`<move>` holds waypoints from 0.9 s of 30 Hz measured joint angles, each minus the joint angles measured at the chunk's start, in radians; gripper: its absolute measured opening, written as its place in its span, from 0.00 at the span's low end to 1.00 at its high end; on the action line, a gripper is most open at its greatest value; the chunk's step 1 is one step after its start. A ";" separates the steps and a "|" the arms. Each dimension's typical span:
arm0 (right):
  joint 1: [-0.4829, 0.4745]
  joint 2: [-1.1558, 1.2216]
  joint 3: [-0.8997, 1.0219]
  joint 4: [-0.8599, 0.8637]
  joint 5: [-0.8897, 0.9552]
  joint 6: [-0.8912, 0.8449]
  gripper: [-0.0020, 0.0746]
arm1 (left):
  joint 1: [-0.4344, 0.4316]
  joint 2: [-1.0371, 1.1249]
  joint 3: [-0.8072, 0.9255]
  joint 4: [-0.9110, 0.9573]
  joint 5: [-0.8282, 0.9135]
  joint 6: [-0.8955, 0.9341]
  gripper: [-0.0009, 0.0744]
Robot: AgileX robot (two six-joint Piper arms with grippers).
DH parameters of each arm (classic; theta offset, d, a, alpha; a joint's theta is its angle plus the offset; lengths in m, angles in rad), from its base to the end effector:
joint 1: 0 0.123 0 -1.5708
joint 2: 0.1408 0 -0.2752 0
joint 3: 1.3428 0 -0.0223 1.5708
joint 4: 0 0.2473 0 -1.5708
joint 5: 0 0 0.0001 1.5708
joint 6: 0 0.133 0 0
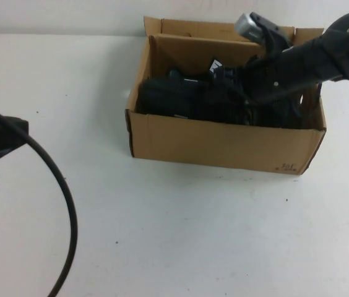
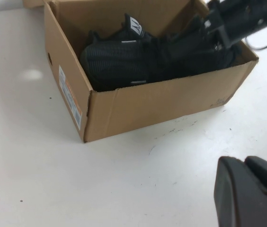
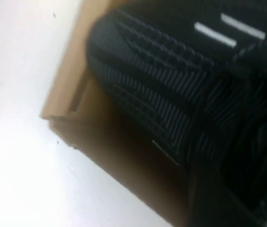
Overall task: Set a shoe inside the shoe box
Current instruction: Place the shoe in the shoe box
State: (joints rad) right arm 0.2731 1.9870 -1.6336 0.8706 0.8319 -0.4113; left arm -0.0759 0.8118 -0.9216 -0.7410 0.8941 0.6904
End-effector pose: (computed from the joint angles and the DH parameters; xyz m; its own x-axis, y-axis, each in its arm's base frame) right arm 0.4223 0.1964 0.2284 -0.8655 -0.0197 -0.5005 -0.3558 0.7275 0.5866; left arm 0.1694 -0.0831 0.3588 -0.4234 0.1766 -0.8885 0.5932 0.7953 -0.1247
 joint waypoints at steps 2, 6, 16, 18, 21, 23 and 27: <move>0.000 -0.032 0.000 -0.030 -0.012 0.000 0.36 | 0.000 0.000 0.000 0.000 0.002 -0.002 0.01; 0.000 -0.095 0.000 -0.081 -0.023 -0.006 0.42 | 0.000 0.000 0.000 0.000 0.014 -0.002 0.01; 0.000 -0.158 0.000 -0.094 -0.013 -0.036 0.44 | 0.000 -0.010 0.000 0.000 0.031 -0.002 0.01; -0.001 -0.158 0.000 -0.085 -0.018 -0.056 0.40 | 0.000 -0.010 0.000 0.000 0.031 -0.002 0.01; -0.001 -0.158 0.000 -0.075 -0.036 -0.082 0.33 | 0.000 -0.010 0.000 0.000 0.031 -0.002 0.01; -0.001 -0.158 0.000 -0.075 -0.042 -0.088 0.29 | 0.000 -0.010 0.000 0.000 0.031 -0.002 0.01; -0.002 -0.160 0.000 -0.072 -0.053 -0.100 0.27 | 0.000 -0.010 0.000 0.001 0.031 -0.002 0.01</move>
State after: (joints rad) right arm 0.2709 1.8271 -1.6336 0.7982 0.7790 -0.5109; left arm -0.0763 0.8021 -0.9216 -0.7401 0.9250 0.6881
